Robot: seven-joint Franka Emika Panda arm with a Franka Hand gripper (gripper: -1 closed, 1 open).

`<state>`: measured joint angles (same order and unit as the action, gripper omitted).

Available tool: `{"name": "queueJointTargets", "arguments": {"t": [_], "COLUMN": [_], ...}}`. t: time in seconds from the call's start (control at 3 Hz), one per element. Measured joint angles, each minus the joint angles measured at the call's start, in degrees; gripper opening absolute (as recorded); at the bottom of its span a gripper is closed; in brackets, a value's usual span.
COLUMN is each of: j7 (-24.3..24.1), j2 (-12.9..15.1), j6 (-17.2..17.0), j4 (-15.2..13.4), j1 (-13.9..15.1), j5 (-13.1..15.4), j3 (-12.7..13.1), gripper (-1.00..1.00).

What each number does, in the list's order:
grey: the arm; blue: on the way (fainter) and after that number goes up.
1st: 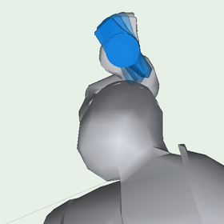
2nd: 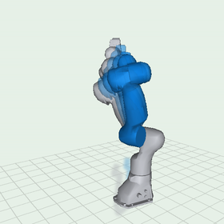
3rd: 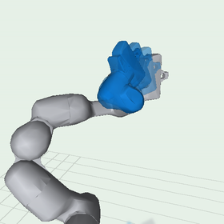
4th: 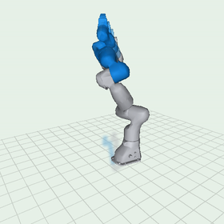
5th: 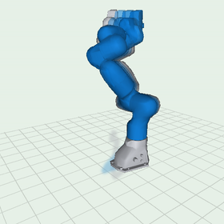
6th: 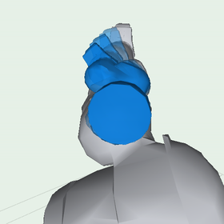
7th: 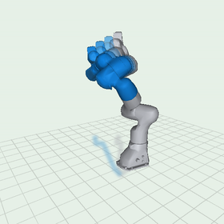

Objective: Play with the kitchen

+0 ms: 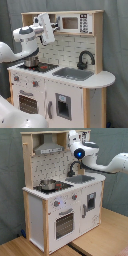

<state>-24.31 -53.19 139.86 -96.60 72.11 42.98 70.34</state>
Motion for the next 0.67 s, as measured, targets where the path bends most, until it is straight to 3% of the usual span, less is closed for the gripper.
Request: {"name": "queueJointTargets", "arguments": {"t": [0.33, 0.67], "j7": [4.8, 6.2], "j2": [0.0, -0.1], "j6": [-2.0, -2.6], "j4": [0.8, 0.8], "j1": [-2.9, -4.1], "j5": [0.0, 0.0], "j3": [-1.0, -1.8], "gripper": [-1.00, -1.00]}}
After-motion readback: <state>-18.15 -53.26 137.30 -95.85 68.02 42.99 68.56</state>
